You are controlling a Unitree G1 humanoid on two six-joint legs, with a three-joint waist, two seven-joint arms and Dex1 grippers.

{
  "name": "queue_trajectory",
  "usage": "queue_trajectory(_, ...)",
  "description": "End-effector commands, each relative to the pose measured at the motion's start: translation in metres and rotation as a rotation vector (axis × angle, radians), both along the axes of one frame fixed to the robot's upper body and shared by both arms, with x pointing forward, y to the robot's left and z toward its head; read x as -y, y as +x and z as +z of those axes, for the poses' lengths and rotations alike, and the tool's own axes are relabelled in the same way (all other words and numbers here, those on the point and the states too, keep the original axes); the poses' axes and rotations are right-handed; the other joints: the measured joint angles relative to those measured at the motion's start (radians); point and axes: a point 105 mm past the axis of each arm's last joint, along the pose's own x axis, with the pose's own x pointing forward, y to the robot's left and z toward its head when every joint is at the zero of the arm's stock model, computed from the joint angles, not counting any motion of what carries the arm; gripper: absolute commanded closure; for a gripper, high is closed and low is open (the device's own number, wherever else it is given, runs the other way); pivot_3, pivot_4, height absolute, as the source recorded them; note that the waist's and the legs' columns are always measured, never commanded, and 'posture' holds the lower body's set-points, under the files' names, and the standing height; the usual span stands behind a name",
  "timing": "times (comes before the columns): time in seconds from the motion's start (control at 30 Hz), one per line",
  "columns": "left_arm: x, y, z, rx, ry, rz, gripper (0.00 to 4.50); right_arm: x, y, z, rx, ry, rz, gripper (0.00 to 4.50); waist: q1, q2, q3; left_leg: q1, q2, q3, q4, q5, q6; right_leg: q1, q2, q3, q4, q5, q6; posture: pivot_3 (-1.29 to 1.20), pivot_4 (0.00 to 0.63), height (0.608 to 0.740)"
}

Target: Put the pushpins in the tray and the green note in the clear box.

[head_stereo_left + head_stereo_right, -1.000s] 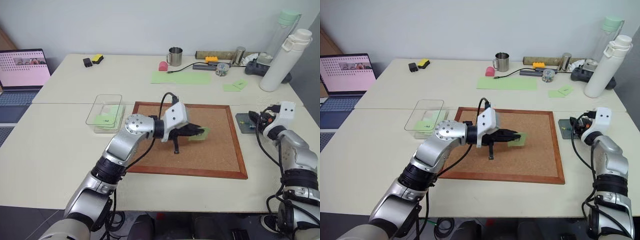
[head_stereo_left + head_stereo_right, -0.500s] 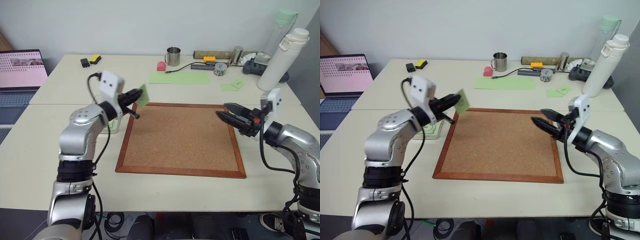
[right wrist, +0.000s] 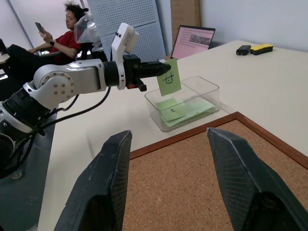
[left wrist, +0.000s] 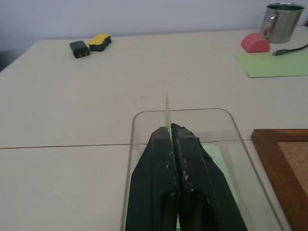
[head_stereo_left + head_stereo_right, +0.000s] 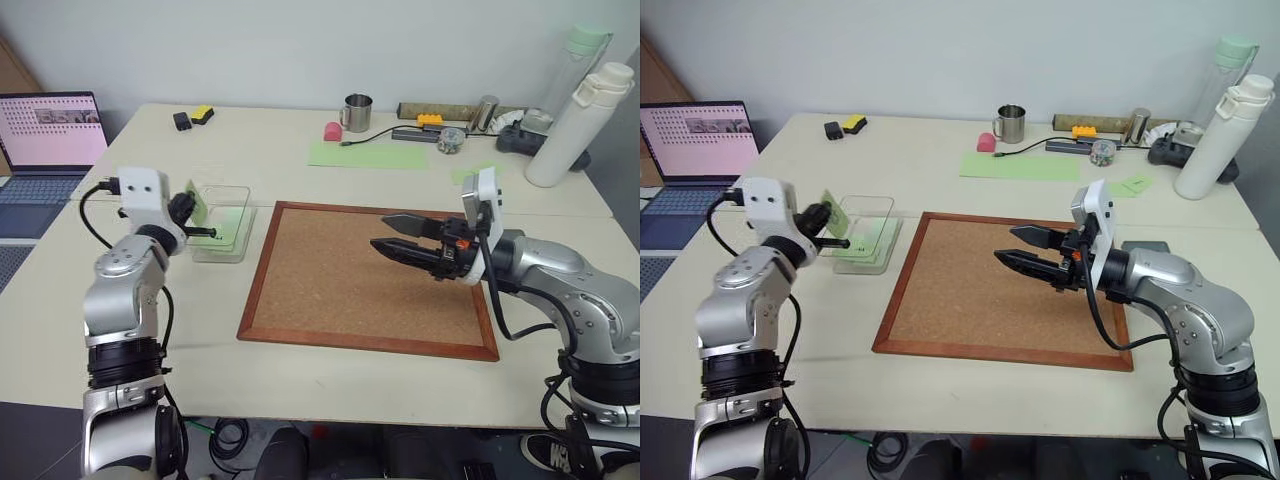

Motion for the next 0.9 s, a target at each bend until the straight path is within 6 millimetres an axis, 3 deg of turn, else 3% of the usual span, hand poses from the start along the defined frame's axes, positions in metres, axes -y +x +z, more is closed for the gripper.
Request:
queue_trajectory(0.03,0.003,0.003,0.009,0.032,-0.003,-0.014,4.50,0.002,0.001,0.011,0.056,0.007,-0.011,1.90,-0.003,0.000,0.000,0.000,0.000,0.000,0.000,0.000,0.000,0.000,0.000,0.000,0.000,0.000,0.000,0.00,0.150,0.740)
queue_trajectory(0.4,0.005,0.006,0.014,0.055,0.044,-0.039,2.43,0.010,0.004,0.010,0.059,-0.008,-0.053,1.88,-0.004,0.000,0.000,0.000,0.000,0.000,0.000,0.000,0.000,0.000,0.000,0.000,0.000,0.000,0.000,0.00,0.150,0.740)
queue_trajectory(0.57,0.046,0.001,0.030,0.101,0.131,-0.254,1.59,0.026,0.015,0.000,0.046,-0.031,-0.151,1.88,-0.002,0.000,0.000,0.000,0.000,0.000,0.000,0.000,0.000,0.000,0.000,0.000,0.000,0.000,0.000,0.00,0.150,0.740)
queue_trajectory(0.8,0.114,-0.030,0.015,-0.052,0.241,-0.747,1.59,0.062,0.025,-0.032,0.012,-0.194,-0.256,1.88,-0.005,0.000,0.000,0.000,0.000,0.001,-0.001,0.000,0.000,0.000,0.000,0.001,0.000,0.000,0.000,0.00,0.150,0.740)
queue_trajectory(0.9,0.125,-0.043,0.008,-0.119,0.237,-0.876,1.59,0.063,0.021,-0.035,-0.006,-0.189,-0.233,1.88,-0.008,0.000,0.000,0.001,0.000,0.001,-0.001,0.000,0.000,0.000,0.001,0.001,0.000,0.000,0.000,0.00,0.150,0.740)
